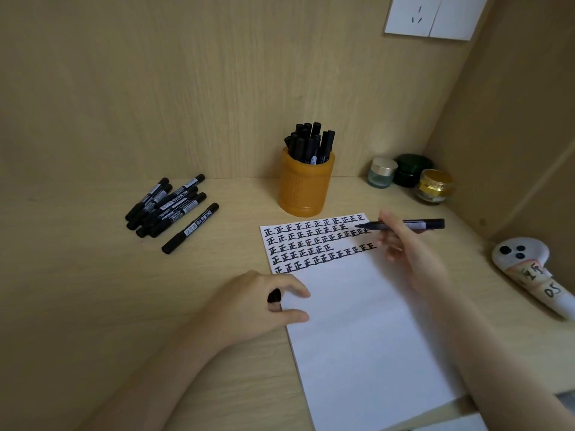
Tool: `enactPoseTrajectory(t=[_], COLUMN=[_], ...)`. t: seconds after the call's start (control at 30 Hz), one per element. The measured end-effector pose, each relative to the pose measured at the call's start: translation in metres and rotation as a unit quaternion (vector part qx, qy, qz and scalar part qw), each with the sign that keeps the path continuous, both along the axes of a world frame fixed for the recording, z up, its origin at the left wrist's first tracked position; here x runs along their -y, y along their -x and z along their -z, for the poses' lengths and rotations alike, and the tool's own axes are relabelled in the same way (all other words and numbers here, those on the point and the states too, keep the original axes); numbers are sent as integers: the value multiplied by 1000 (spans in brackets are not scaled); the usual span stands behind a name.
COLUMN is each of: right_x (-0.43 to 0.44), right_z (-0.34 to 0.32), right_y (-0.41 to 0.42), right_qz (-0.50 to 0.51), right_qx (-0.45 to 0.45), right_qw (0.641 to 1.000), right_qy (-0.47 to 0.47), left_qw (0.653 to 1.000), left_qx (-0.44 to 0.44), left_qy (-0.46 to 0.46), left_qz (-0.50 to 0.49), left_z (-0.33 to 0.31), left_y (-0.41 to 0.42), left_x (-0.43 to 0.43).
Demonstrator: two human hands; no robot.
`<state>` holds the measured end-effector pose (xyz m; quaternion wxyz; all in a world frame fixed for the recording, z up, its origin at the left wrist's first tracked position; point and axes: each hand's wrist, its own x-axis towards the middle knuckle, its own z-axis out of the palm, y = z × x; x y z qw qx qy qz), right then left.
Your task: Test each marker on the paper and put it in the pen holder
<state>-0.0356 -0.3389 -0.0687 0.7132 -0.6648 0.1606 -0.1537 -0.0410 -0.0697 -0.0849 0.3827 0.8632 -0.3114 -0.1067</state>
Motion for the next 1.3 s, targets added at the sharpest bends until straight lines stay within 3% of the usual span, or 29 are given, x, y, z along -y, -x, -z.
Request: enactPoseTrajectory(t=[0.13,0.53,1.3], right_x=[7,16,19], right_z=[5,15,18], right_y=[-3,-14,-15], right_qz=[71,149,118], right_qx=[-12,-36,-29], right_qw=[994,978,974], right_qy=[84,140,191], left_qw=[1000,999,999], left_qx=[6,18,22], left_qy=[-9,-37,-46], left_qz=[-3,-5,-6], left_z=[3,2,4], left_y=[-1,-2,-2], left_x=[0,2,1])
